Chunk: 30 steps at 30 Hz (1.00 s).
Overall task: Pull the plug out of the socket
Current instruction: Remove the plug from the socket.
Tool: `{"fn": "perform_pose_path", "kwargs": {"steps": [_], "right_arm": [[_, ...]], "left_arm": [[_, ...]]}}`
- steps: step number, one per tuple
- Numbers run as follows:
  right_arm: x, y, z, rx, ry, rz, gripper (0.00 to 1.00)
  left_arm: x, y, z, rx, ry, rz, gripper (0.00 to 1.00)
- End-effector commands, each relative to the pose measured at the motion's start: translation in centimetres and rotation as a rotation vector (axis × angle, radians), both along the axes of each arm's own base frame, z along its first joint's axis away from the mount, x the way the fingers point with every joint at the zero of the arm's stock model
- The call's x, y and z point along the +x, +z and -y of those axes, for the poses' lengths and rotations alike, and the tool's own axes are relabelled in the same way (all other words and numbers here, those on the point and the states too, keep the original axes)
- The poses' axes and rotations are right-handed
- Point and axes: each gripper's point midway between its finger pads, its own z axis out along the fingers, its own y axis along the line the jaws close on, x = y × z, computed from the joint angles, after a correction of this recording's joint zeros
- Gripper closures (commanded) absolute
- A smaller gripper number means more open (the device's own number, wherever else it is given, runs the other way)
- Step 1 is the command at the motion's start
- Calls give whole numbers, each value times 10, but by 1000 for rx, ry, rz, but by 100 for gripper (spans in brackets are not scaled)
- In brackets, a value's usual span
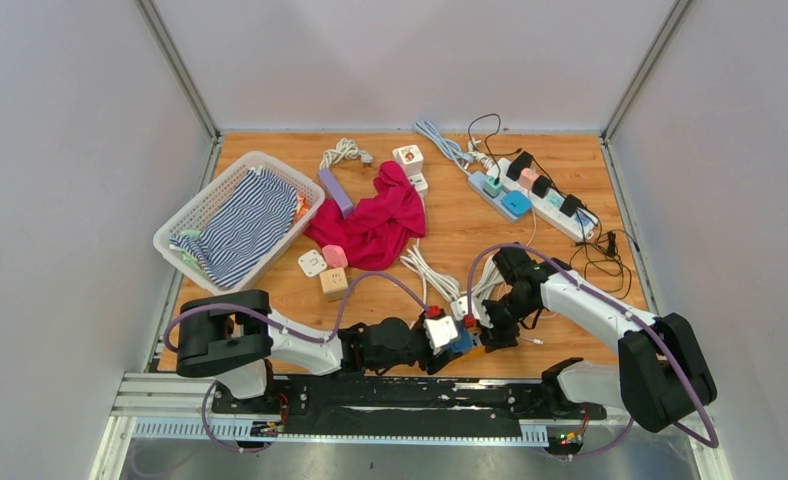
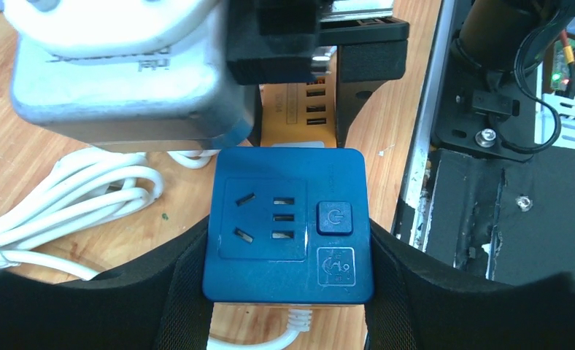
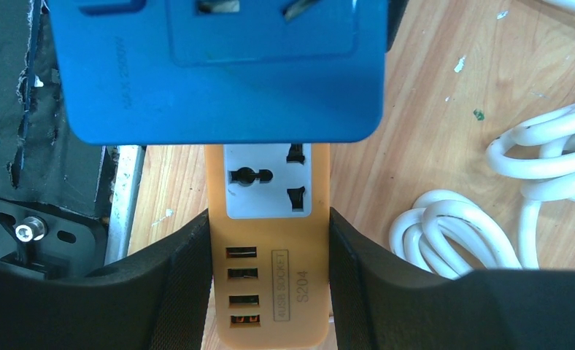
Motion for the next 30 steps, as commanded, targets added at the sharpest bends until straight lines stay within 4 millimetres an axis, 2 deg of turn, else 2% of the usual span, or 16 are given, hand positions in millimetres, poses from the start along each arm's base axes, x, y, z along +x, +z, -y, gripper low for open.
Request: {"fn": "perform_pose_path", "kwargs": {"steps": [1, 4, 6, 11, 14, 16, 18, 21, 25, 28, 30], "right_arm": [[10, 0, 1, -24, -14, 30, 100], [9, -1, 1, -27, -14, 26, 100], [9, -1, 1, -27, -15, 26, 100], [9, -1, 1, -28, -16, 28, 100], [10, -1, 2, -29, -16, 29, 100], [10, -1, 2, -29, -17, 32, 100], [10, 0, 2, -29, -18, 32, 100], [10, -1, 2, -31, -19, 32, 100], [10, -1, 2, -32, -20, 33, 100], [10, -1, 3, -35, -20, 30, 100], [10, -2, 3, -37, -20, 28, 100]], "left_arm": [[-6, 33, 12, -56, -13, 140, 100], [-2, 28, 10, 16, 2, 280, 100], [-1, 26, 10, 37, 16, 285, 100], [-8, 30, 10, -39, 21, 115, 100], [-19, 42, 16, -125, -28, -63, 100], [-25, 51, 18, -152, -62, -83, 100], [-23, 54, 17, -149, -66, -47, 100], [-15, 46, 11, -91, -35, 81, 100], [-16, 33, 9, 27, -26, 267, 100], [-14, 26, 10, 56, -6, 265, 100], [-16, 28, 11, 34, 7, 223, 100]]}}
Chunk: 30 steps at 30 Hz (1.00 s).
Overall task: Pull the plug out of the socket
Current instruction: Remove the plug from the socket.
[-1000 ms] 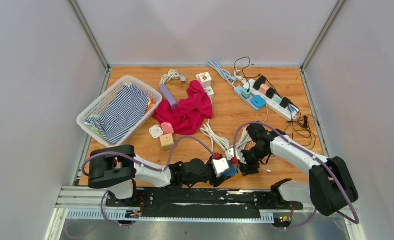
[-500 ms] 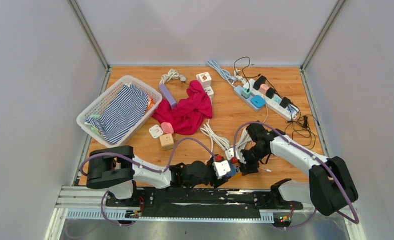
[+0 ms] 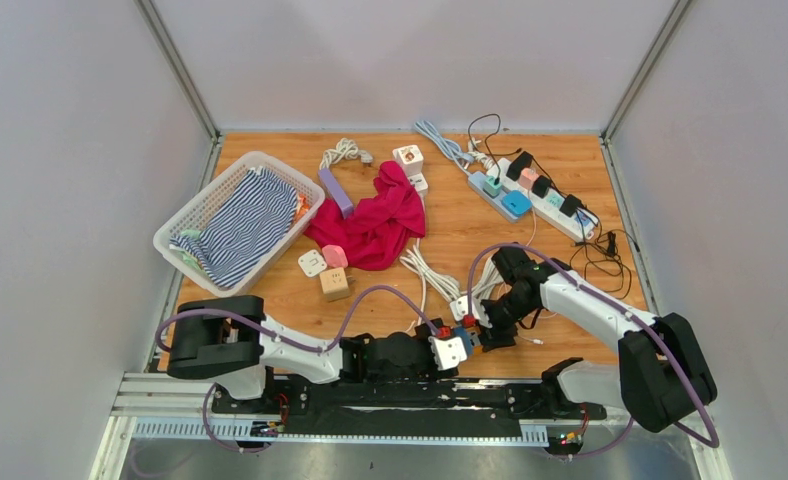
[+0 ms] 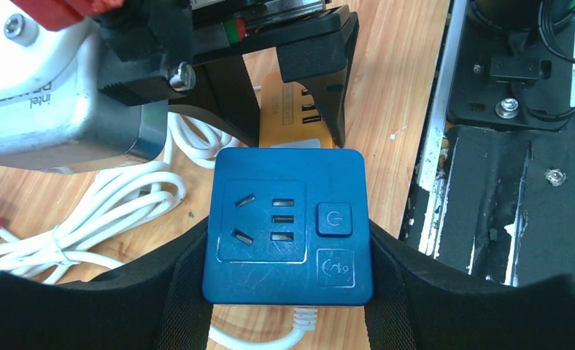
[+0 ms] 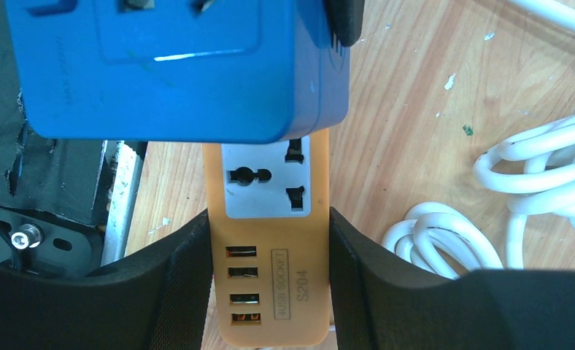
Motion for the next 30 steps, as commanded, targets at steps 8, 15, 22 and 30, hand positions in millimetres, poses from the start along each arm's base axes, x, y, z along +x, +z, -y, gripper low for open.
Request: {"fn": "perform_pose_path", "kwargs": {"steps": [8, 15, 22, 30], "right_arm": [[9, -5, 10, -75, -37, 18, 100], [9, -6, 11, -81, -40, 16, 99], [9, -6, 11, -86, -43, 13, 100], [9, -7, 12, -89, -45, 10, 100]], "left_arm": [[-24, 50, 24, -202, -81, -197, 100], [-23, 70, 16, -251, -64, -216, 100], [-16, 63, 10, -214, -47, -160, 100], [-2, 33, 13, -85, -32, -15, 100]]}}
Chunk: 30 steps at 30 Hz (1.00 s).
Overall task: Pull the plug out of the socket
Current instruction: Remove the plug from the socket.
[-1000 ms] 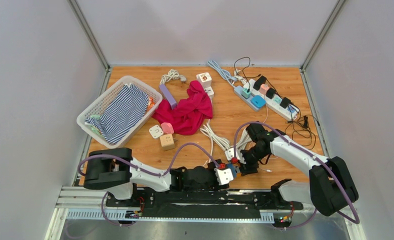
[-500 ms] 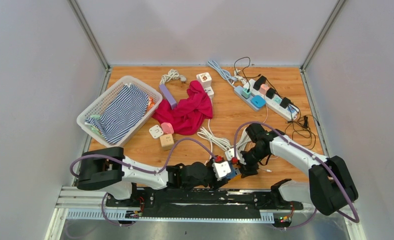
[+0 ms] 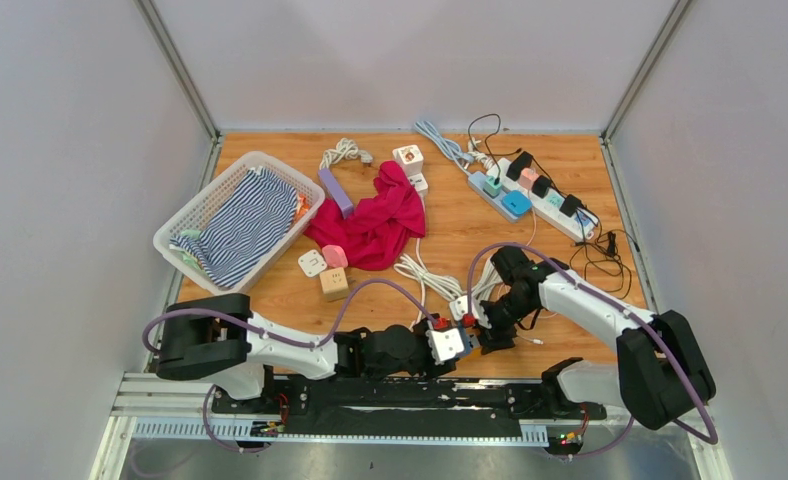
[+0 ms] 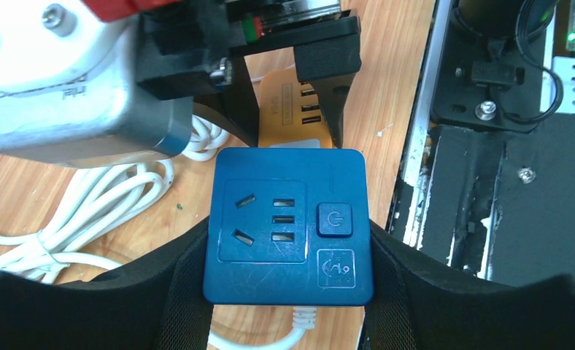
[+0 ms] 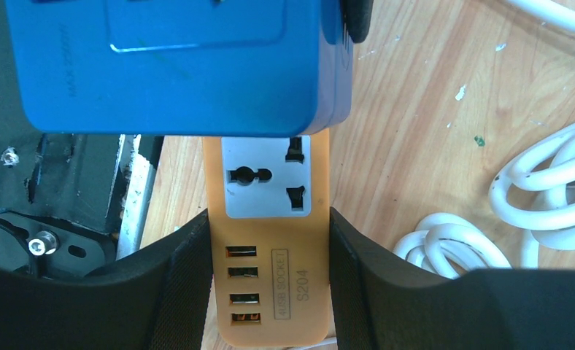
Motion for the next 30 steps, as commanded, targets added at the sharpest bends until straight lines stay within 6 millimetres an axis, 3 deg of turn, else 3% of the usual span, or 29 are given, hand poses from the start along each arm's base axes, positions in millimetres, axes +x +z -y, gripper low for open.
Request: {"fn": "perform_pose_path", "kwargs": {"steps": [1, 11, 16, 22, 30], "right_arm": [[15, -8, 15, -102, -42, 45, 99], [15, -8, 15, -106, -43, 44, 99], [15, -9, 15, -107, -44, 41, 99], [16, -9, 15, -110, -46, 43, 99], [15, -10, 16, -118, -48, 35, 98]], "left_arm": [[0, 25, 19, -75, -30, 87, 100], [-13, 38, 27, -186, -63, -171, 100], [-6, 42, 25, -164, -75, -55, 100], [6, 23, 20, 8, -27, 273, 100], [-16, 38, 23, -111, -61, 86, 100]]}}
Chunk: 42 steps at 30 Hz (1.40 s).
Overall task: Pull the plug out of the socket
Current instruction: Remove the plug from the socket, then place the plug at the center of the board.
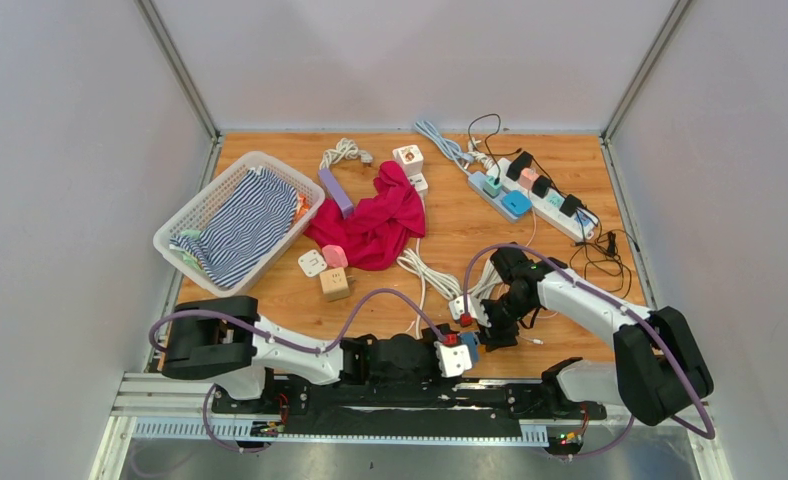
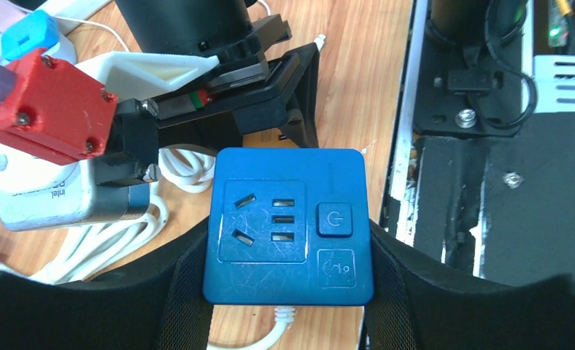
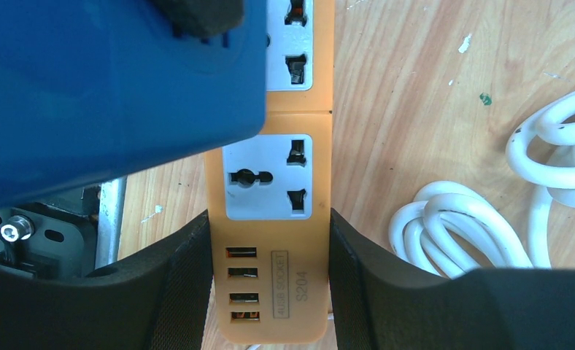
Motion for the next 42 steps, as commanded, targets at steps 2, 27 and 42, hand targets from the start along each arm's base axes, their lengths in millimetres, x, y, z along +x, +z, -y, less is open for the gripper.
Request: {"fn": "perform_pose_path", "kwargs": {"steps": [2, 27, 42], "right_arm": [[5, 0, 3, -25, -22, 6, 98], [6, 15, 1, -3, -39, 31, 30], [17, 66, -5, 85, -130, 131, 7]], "left_arm": [[-10, 40, 6, -151, -20, -82, 100], [-12, 43, -61, -262, 17, -238, 100], [28, 41, -108, -347, 175, -241, 100]]}}
